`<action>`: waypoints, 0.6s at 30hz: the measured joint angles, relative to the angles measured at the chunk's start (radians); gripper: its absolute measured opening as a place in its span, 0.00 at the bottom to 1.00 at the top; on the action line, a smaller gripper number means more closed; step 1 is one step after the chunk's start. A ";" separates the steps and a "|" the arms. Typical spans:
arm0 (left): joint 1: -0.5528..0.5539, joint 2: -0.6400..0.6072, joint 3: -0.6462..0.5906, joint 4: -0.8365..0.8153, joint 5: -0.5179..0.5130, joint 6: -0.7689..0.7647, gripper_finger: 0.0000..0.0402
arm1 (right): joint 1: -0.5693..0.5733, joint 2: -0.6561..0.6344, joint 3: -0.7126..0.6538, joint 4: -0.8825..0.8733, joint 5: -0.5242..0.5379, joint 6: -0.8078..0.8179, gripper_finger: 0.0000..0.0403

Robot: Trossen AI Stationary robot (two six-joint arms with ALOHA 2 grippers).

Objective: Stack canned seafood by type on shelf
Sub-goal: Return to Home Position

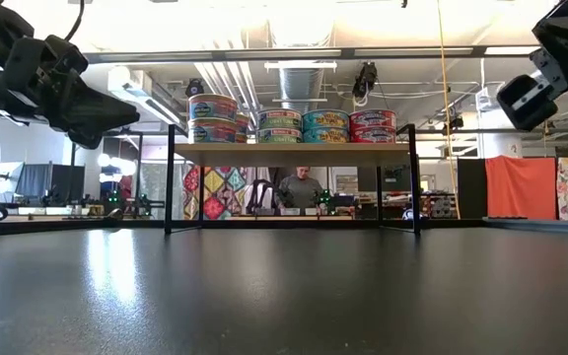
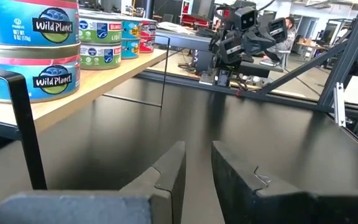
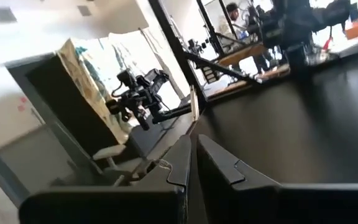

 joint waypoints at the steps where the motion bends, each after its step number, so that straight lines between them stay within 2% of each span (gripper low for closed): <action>1: 0.000 0.000 0.000 0.000 0.000 0.000 0.15 | 0.000 0.000 0.000 -0.002 0.000 0.024 0.04; 18: 0.000 0.000 0.000 0.000 0.000 0.000 0.15 | 0.000 0.000 0.000 -0.007 0.000 0.040 0.04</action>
